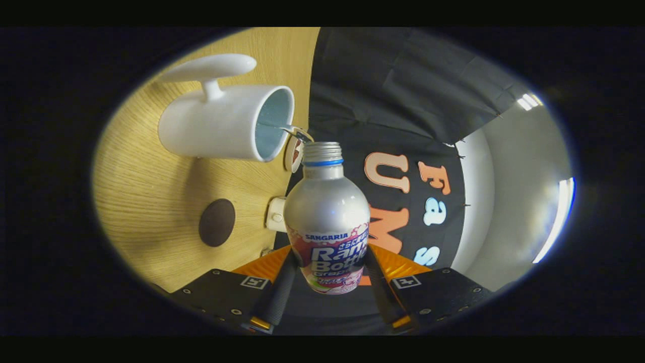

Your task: Take the bottle from table, then pour the juice into the cup, finally place the bottle on the coaster

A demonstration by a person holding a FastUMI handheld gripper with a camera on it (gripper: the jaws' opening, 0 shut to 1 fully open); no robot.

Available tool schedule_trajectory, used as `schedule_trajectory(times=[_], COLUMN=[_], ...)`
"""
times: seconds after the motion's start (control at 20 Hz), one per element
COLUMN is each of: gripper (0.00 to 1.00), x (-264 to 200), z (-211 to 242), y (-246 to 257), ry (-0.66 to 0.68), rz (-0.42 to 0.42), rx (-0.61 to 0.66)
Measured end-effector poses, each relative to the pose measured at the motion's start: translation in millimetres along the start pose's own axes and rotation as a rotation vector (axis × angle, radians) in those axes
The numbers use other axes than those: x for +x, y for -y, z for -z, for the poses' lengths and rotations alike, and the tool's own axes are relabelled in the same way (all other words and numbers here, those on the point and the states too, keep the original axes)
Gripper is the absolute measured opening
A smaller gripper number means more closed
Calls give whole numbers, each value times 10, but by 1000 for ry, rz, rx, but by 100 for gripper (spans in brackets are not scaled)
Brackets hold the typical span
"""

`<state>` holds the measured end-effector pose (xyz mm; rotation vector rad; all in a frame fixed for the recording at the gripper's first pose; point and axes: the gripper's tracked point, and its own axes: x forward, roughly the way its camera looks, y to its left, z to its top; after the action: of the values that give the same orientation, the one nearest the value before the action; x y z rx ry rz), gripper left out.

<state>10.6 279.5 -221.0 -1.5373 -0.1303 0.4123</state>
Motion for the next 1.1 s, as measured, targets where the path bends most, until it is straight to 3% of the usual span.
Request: schedule_trajectory(times=[1.1], gripper=[74], x=[53], z=[-9], y=[98], ry=[27], rz=[28], rx=[-77])
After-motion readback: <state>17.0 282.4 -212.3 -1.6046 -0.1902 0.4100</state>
